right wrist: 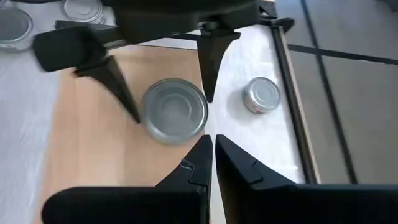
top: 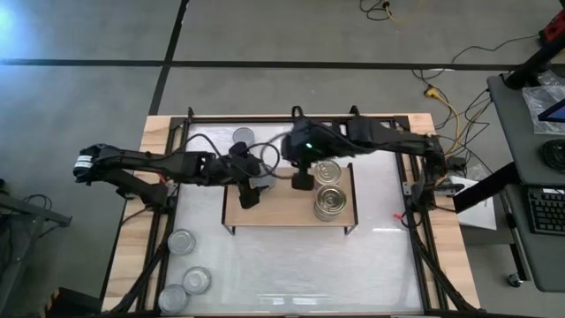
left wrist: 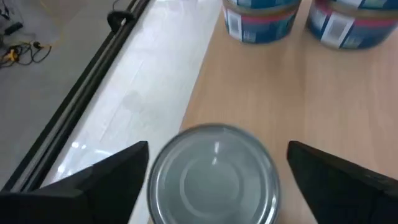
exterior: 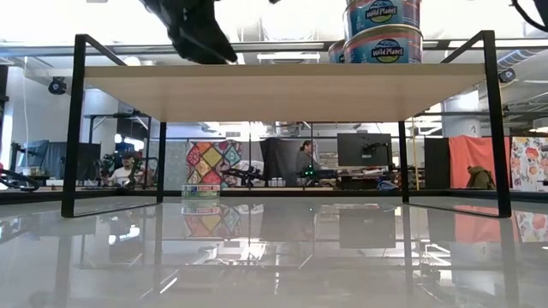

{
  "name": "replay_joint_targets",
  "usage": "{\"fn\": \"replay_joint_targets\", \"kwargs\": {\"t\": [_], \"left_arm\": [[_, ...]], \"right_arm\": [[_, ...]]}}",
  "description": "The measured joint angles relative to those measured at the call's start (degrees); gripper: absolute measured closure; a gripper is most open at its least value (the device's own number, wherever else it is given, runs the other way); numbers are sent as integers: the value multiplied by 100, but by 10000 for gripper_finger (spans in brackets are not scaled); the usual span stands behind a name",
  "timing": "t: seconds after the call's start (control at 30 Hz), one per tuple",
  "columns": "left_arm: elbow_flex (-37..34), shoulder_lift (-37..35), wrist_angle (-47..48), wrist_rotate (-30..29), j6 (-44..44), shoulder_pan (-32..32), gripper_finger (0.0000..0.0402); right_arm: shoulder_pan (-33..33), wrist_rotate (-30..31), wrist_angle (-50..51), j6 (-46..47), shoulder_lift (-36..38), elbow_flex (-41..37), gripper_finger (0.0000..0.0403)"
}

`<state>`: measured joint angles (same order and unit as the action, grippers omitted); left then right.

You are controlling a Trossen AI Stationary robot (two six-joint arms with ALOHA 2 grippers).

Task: Stack canned seafood by type on shelf
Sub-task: Put the green tuna can on the shelf

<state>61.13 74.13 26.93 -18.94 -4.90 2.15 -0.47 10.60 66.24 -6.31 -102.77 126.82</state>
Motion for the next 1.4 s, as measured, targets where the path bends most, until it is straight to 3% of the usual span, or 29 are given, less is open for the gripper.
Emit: {"fn": "replay_joint_targets", "kwargs": {"t": [0.17,0.47,0.53,0.77,1.4], "left_arm": [[153,-39,4,0,21,-25,128],[106,170,-14,47,-179,-50,359],[106,212,54,90,-226,-50,390],[104,234,455,47,-466,-57,376],[78,254,822,-6,-641,-57,400]], "right_arm": [[437,356,456,391,236,293,390],[939,746,584,805,333,249,390],[969,749,598,864,333,207,390],[1018,751,628,1041,333,40,390],[1038,749,634,1132,333,-24,390]]}}
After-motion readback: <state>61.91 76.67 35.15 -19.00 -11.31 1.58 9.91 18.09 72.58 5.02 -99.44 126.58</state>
